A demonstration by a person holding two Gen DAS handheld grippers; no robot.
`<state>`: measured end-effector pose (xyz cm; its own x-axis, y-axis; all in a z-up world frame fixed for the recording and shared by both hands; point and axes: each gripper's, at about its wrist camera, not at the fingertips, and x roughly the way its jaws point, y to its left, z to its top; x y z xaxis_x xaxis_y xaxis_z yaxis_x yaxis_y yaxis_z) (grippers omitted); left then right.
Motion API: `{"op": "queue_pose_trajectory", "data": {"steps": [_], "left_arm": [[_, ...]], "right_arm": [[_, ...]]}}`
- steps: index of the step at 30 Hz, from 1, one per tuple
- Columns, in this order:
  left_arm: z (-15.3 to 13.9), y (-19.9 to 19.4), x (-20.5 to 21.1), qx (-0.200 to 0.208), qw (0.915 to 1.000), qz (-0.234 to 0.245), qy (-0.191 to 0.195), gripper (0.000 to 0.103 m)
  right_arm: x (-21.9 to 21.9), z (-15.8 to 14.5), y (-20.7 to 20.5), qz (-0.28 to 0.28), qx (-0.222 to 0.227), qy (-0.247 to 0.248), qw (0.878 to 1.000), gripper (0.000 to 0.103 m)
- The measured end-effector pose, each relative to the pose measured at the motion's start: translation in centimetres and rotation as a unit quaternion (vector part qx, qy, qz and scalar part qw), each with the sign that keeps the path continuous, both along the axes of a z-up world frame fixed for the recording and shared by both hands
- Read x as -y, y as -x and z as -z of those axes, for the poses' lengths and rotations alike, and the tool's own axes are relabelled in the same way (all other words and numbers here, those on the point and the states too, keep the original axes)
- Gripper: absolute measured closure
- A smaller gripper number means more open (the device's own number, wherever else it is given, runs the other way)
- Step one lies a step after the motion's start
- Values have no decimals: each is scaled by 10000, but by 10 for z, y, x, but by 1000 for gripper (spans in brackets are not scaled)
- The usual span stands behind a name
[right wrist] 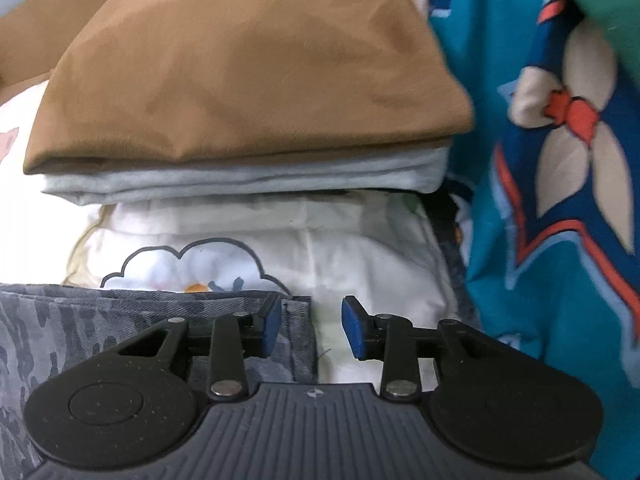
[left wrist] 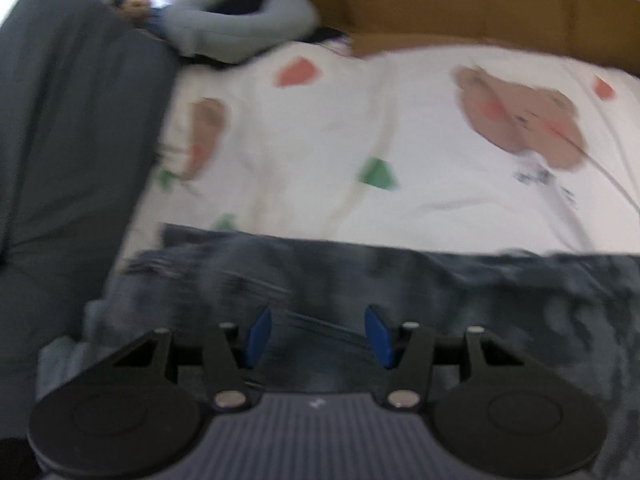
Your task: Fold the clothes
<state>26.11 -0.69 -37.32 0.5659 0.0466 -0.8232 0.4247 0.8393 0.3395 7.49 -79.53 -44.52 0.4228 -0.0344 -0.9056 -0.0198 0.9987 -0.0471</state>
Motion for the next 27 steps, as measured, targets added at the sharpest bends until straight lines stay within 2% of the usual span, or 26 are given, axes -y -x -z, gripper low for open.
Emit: {"op": "queue_pose_trajectory", "data": {"steps": [7, 13, 15, 16, 17, 20, 27], "left_arm": [[-17, -34, -42, 548, 9974, -385, -255, 39], [-17, -61, -62, 609, 9963, -508, -327, 38], [-14, -70, -64, 545, 9969, -468, -308, 35], [-12, -74, -65, 482, 9974, -454, -298, 26], [-9, -78, -68, 387, 9978, -468, -263, 24], [3, -89, -72, 81, 9989, -414, -222, 25], [29, -102, -79, -281, 9984, -411, -276, 23]], "right_arm": [[-8, -17, 21, 17, 269, -51, 9996, 63], [-30, -11, 32, -174, 170, -196, 9995, 63], [-38, -6, 32, -245, 100, -177, 9995, 63], [-42, -4, 32, -260, 61, -180, 9995, 63], [-45, -2, 31, -267, 24, -188, 9995, 63], [-54, 3, 31, -321, -71, -198, 9993, 63], [-71, 16, 29, -475, -283, -153, 9984, 63]]}}
